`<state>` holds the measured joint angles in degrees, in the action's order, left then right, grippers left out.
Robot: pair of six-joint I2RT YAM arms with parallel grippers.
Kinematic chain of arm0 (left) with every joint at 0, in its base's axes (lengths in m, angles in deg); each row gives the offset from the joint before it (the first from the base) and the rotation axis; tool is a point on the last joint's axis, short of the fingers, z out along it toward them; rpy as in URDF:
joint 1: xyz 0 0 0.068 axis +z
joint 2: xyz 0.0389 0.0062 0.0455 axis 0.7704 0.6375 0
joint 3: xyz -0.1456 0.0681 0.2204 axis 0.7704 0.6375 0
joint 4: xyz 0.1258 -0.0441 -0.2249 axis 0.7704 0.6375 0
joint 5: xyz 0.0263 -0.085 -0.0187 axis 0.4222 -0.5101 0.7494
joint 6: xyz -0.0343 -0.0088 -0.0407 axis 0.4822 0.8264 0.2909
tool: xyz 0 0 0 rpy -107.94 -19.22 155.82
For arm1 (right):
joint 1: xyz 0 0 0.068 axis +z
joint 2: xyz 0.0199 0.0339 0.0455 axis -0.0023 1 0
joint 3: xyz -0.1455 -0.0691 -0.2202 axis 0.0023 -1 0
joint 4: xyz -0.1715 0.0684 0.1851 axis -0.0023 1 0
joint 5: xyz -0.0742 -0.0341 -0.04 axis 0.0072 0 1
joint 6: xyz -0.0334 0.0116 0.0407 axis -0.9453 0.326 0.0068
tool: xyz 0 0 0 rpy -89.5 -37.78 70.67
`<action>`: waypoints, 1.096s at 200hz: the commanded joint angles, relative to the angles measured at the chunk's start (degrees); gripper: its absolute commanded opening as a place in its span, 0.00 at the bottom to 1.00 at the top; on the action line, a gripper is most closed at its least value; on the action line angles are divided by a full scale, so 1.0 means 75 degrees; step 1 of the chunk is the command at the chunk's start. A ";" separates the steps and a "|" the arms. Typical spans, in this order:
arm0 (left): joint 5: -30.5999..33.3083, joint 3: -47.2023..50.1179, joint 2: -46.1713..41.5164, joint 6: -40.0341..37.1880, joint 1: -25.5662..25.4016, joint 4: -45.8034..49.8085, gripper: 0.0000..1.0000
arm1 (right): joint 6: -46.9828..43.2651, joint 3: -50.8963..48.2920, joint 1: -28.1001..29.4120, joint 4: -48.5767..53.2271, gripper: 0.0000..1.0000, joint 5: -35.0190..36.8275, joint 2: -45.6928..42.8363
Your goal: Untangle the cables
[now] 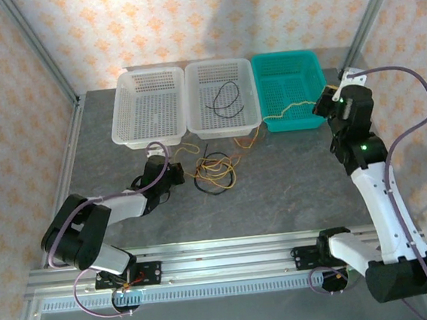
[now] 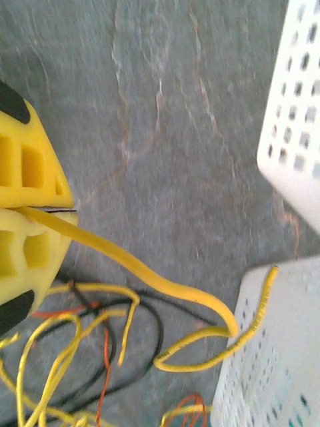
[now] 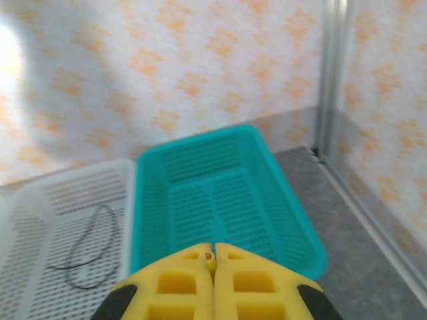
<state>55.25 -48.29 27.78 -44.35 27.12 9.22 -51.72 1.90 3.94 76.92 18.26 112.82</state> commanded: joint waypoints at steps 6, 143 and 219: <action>-0.0840 -0.0238 -0.0180 -0.0339 -0.0142 -0.0354 0.00 | -0.0115 -0.0059 0.0007 -0.0771 0.00 -0.1363 -0.0512; -0.0019 -0.1415 0.1109 -0.0013 -0.0929 -0.0111 0.58 | -0.0941 0.1670 0.0007 0.0376 0.00 -0.2313 -0.1110; -0.0304 -0.2068 0.0467 -0.0685 -0.0883 0.0701 0.86 | -0.1444 0.2424 0.0011 0.1288 0.00 -0.2699 -0.0836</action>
<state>53.63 -60.94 31.93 -47.08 20.37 11.80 -61.38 18.51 3.94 85.79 0.70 105.98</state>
